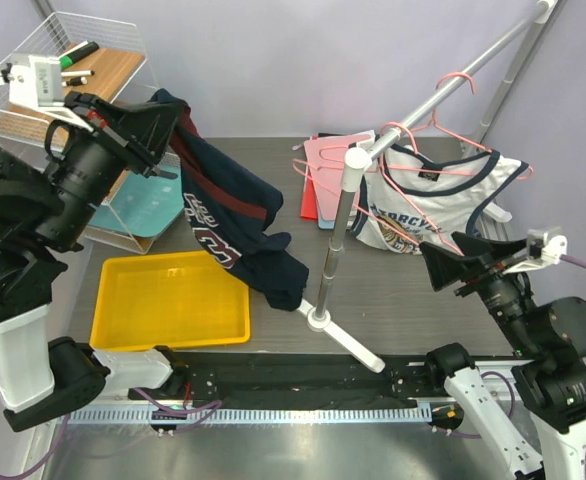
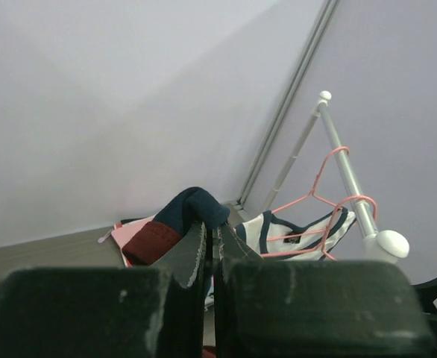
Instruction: Remove the tank top from the hanger
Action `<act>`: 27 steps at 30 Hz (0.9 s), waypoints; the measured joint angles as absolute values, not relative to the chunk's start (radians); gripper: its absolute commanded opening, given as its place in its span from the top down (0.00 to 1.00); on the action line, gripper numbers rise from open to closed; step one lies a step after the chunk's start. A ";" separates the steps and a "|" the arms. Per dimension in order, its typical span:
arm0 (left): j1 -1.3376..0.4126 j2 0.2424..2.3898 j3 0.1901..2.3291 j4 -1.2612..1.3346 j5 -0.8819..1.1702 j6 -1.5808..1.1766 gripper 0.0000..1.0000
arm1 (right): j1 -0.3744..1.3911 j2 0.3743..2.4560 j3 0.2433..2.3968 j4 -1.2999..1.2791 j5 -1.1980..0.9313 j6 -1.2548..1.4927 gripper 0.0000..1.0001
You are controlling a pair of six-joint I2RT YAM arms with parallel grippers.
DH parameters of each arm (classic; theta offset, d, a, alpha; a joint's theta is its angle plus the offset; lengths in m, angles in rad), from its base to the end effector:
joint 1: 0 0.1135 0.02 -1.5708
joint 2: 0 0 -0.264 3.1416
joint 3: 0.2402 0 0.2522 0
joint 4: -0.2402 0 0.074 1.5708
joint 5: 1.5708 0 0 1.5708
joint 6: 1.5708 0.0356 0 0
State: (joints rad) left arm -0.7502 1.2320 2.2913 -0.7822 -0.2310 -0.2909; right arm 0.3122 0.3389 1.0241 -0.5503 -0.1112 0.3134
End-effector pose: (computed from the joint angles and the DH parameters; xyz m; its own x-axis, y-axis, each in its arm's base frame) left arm 0.0819 -0.0652 0.6352 0.0476 -0.4260 -0.9035 0.5389 0.7725 -0.3359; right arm 0.0284 0.0133 0.4175 -0.0046 0.3205 -0.9472 -0.4294 0.8548 0.2913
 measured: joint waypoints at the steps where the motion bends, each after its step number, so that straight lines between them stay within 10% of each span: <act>1: -0.750 1.227 2.297 -0.782 -0.223 -0.292 1.00 | 0.312 0.331 1.037 -0.551 -0.095 0.318 0.19; 27: -0.749 1.235 2.439 -0.781 -0.539 0.075 1.00 | 0.312 0.268 1.080 -0.691 -0.123 0.336 0.19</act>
State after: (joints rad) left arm -0.7494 1.2350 2.4390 -0.7815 -0.5392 0.0750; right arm 0.3122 0.2684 1.0798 -0.6907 -0.1230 0.3363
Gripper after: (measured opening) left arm 0.007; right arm 0.808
